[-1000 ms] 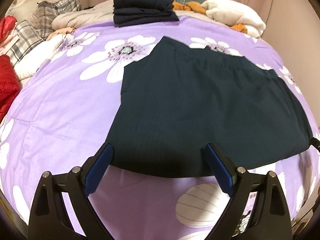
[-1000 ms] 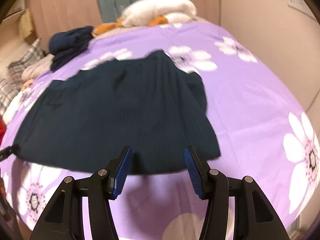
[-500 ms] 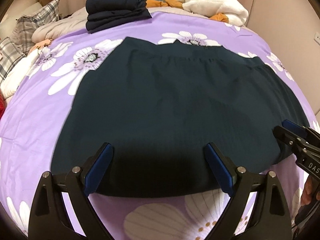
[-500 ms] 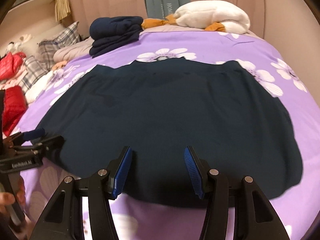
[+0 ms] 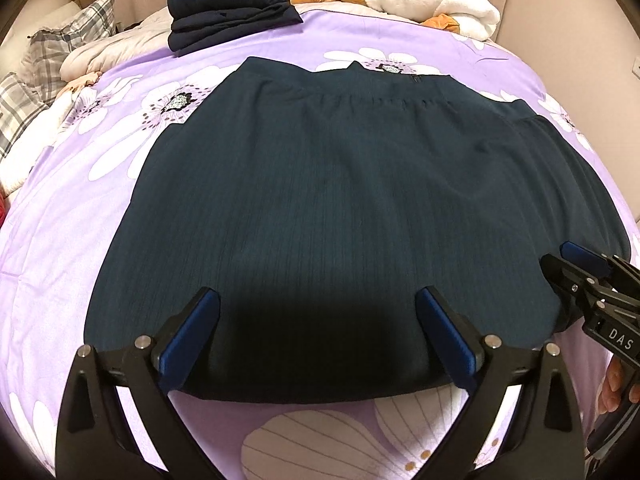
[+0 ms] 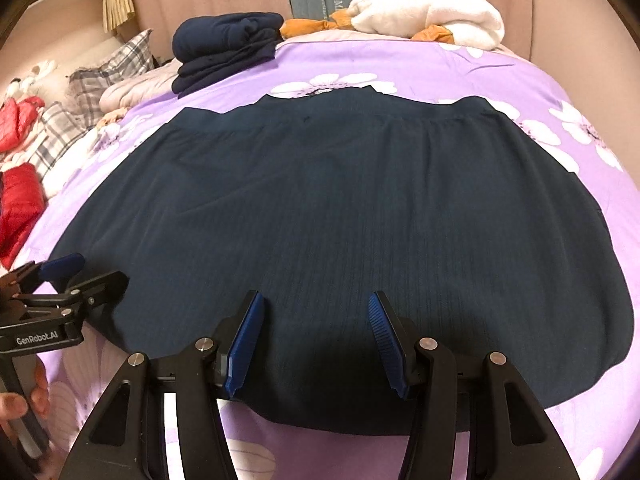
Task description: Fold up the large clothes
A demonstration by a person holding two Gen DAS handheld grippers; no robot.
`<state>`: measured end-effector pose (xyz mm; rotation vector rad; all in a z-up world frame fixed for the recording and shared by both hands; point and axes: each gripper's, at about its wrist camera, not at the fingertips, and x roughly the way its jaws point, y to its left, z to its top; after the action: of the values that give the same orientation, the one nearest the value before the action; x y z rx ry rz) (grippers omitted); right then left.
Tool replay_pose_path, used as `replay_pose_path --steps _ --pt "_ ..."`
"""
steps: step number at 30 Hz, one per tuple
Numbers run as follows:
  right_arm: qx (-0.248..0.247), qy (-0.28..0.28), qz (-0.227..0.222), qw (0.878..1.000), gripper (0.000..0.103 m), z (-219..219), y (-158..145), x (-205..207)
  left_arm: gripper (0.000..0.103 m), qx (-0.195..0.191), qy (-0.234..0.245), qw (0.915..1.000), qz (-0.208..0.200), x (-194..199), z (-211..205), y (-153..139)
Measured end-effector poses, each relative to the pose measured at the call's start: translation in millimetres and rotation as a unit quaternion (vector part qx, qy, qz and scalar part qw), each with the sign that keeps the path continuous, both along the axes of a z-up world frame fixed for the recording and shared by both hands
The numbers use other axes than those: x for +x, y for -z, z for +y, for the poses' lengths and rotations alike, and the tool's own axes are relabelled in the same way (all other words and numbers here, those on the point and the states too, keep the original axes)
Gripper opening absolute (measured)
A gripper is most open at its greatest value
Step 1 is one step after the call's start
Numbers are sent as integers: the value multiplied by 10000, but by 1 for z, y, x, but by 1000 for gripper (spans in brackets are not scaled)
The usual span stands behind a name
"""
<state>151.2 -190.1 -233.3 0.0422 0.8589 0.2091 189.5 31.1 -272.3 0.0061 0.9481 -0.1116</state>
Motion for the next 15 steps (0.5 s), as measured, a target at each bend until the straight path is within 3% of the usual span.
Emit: replay_pose_path --steps 15 --pt "99 17 -58 9999 54 -8 0 -6 100 -23 -34 10000 12 -6 2 0"
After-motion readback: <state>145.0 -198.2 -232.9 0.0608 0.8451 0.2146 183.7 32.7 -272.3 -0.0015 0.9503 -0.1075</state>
